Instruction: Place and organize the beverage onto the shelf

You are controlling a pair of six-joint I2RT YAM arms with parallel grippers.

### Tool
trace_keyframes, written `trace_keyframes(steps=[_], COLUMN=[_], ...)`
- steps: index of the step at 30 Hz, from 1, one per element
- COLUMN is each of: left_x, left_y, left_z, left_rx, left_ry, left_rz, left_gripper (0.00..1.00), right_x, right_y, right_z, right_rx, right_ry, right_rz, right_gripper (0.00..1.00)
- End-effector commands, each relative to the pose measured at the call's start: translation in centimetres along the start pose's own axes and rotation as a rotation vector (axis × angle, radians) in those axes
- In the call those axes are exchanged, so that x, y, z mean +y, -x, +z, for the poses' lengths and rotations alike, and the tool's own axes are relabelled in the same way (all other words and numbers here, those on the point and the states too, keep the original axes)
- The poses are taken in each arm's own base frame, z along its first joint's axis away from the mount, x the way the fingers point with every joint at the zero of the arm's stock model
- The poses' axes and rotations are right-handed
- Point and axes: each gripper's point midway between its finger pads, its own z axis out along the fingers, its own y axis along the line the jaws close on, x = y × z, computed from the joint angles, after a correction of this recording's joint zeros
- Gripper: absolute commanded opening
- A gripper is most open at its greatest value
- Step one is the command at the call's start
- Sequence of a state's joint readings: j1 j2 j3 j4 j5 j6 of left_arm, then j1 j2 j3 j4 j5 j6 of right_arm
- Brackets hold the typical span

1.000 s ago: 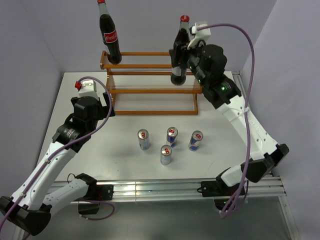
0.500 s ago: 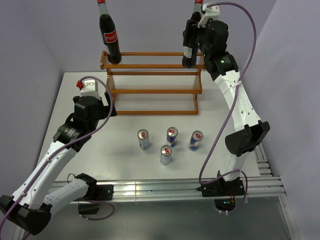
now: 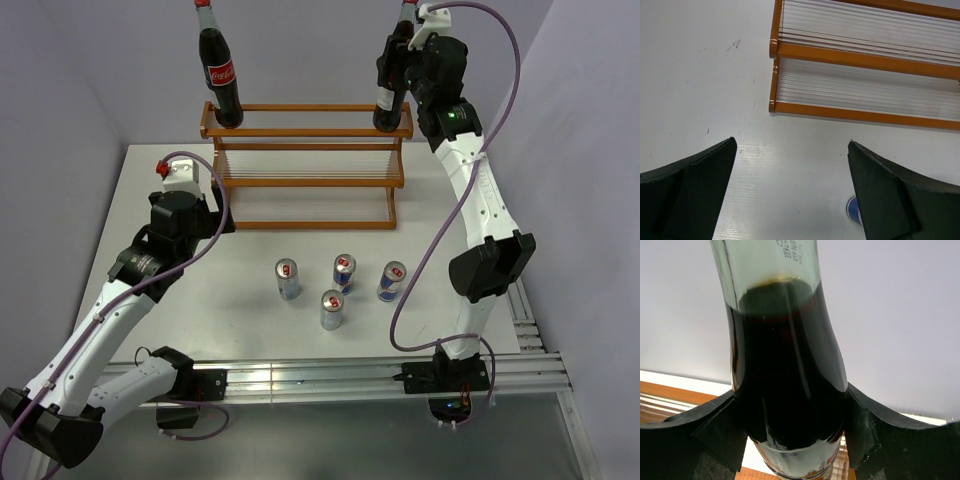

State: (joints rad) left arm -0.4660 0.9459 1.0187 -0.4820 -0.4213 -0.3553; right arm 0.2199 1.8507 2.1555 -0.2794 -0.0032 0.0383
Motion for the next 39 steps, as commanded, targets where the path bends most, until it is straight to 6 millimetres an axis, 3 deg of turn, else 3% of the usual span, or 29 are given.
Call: trace_keyframes(steps=[1,3,8,22,26,32,35,39], left_x=[-0.6,-0.7,-0.8,-0.8,-0.8,-0.8,-0.8,-0.7], left_y=[0.9,0.9,1.0,1.0,0.9,0.9,0.9,1.0], left_z=[0.0,-0.1,-0.2,-0.2,-0.1,-0.2,-0.2,-0.3], left_rx=[-0.031,-0.031,-0.036,-0.036,-0.033,-0.035,-0.035,-0.037], left_ry=[-0.033,-0.038,-0.048,-0.049,-0.049,-0.049,-0.049,-0.05], left_rz=[-0.013,-0.013,-0.014,-0.011,-0.01,-0.007,-0.006,-0.007], left_gripper=[1.0,0.99,0.99,1.0,1.0,1.0,1.0,1.0], right_x=[0.7,0.5,-0.2,-1.3,-1.2,-1.0,-0.8,-0.8], right_y=[13.0,12.0,11.8,9.1,8.7,9.1,8.7,7.6], right_z=[-3.0,-2.5,-2.0,-0.6,-0.5,-1.2,-1.6,-2.0], right_rx=[-0.401,-0.379,-0.393,-0.336,-0.318,-0.319,-0.317,-0.307], right_ry=[0.044,0.044,0.041,0.033,0.04,0.054,0.063,0.064], right_rz=[-0.015,-0.029,-0.035,-0.013,-0.018,-0.03,-0.033,-0.045], right_gripper=[0.0,0.0,0.0,0.0,0.16,0.16,0.2,0.43])
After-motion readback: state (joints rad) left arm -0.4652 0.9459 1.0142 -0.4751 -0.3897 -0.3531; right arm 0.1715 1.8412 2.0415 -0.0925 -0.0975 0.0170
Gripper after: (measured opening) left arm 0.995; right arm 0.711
